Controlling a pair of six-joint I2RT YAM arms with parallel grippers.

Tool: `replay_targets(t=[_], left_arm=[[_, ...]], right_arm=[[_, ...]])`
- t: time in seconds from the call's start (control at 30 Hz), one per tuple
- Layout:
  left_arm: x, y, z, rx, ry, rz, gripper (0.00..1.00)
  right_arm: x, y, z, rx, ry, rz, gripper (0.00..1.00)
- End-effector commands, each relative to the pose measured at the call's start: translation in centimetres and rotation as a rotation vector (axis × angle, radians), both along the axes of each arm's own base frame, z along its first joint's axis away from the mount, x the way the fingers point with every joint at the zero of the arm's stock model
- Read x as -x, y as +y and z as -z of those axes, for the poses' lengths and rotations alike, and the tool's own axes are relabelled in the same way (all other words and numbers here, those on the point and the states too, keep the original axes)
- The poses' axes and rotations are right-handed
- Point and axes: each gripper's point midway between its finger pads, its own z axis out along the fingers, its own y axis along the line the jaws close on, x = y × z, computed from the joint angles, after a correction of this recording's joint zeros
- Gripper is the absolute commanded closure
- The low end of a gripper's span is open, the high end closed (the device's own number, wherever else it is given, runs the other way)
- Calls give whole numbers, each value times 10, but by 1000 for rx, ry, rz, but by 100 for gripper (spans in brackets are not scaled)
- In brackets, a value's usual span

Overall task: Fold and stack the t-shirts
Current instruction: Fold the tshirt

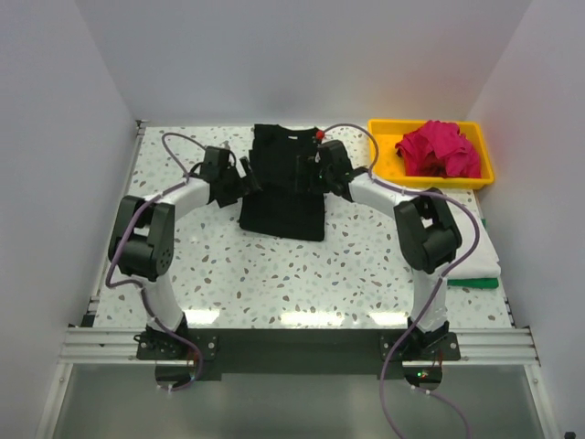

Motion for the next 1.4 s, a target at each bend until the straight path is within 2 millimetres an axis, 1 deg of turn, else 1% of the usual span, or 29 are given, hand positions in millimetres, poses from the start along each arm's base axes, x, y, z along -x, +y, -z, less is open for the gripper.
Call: replay_targets(t=[0.0, 0.03, 0.07, 0.1, 0.13, 0.17, 0.2, 0.27, 0.3, 0.37, 0.4, 0.43, 0.47, 0.53, 0.57, 0.63, 0.67, 0.7, 0.73, 0.87, 0.93, 1.0, 1.07, 1.17, 1.2, 1.23, 1.27, 1.3, 1.37], left_arm=[[3, 9, -48, 6, -120, -14, 2], [13, 11, -42, 5, -102, -18, 0], [17, 10, -43, 10, -110, -15, 0], [29, 12, -41, 16, -101, -13, 0], [35, 12, -39, 19, -95, -10, 0], [42, 13, -38, 21, -88, -9, 0], [53, 15, -32, 20, -70, -8, 0], [63, 17, -26, 19, -57, -6, 0], [72, 17, -20, 20, -40, 0, 0], [77, 16, -15, 29, -34, 5, 0], [81, 16, -9, 33, -18, 10, 1], [83, 15, -6, 35, -10, 12, 2], [83, 13, -5, 40, -7, 17, 8], [87, 9, 2, 55, 15, 32, 15], [88, 6, 2, 62, 12, 42, 22], [99, 4, 12, 57, 41, 51, 32], [103, 5, 14, 53, 52, 48, 36], [112, 7, 23, 48, 76, 43, 40], [114, 9, 24, 46, 75, 38, 50], [130, 12, 38, 36, 113, 39, 67], [139, 15, 48, 28, 136, 31, 74], [145, 18, 56, 17, 157, 23, 77], [147, 20, 62, 9, 171, 20, 82], [147, 20, 65, 9, 179, 17, 88], [147, 20, 66, 8, 180, 16, 90], [148, 20, 66, 5, 182, 17, 95], [147, 22, 66, -4, 182, 8, 97], [148, 23, 67, -9, 184, 5, 99], [147, 26, 66, -20, 182, -2, 100]], right_arm=[[2, 5, -40, -43, -53, -41, 1], [6, 4, -45, -53, -53, -44, 1], [11, 4, -60, -76, -73, -49, 1], [21, 2, -53, -83, -48, -54, 1], [26, -1, -55, -90, -47, -47, 1], [33, -4, -65, -104, -57, -43, 1], [44, -9, -54, -98, -27, -39, 1], [57, -12, -50, -122, 3, -25, 1], [70, -17, -43, -125, 26, -19, 1], [81, -16, -39, -165, 45, -14, 1], [90, -19, -29, -172, 77, 0, 1], [93, -20, -27, -175, 87, 5, 1], [95, -20, -26, -179, 87, 6, 1], [102, -21, -17, -177, 120, 21, 1], [103, -21, -14, -177, 127, 26, 2], [108, -24, -6, -180, 154, 49, 1], [109, -25, -4, -180, 160, 60, 1], [112, -26, 1, -184, 177, 75, 1], [113, -26, 2, -188, 181, 79, 1], [120, -25, 10, -200, 216, 100, 1], [126, -23, 15, -204, 237, 102, 1], [131, -22, 20, -202, 249, 108, 1], [136, -23, 27, -195, 267, 120, 2], [138, -23, 35, -211, 290, 151, 7], [140, -25, 41, -214, 305, 169, 14], [142, -25, 44, -215, 316, 174, 19], [143, -25, 47, -215, 326, 179, 21], [140, -22, 47, -229, 319, 182, 27], [140, -22, 51, -233, 329, 187, 32]])
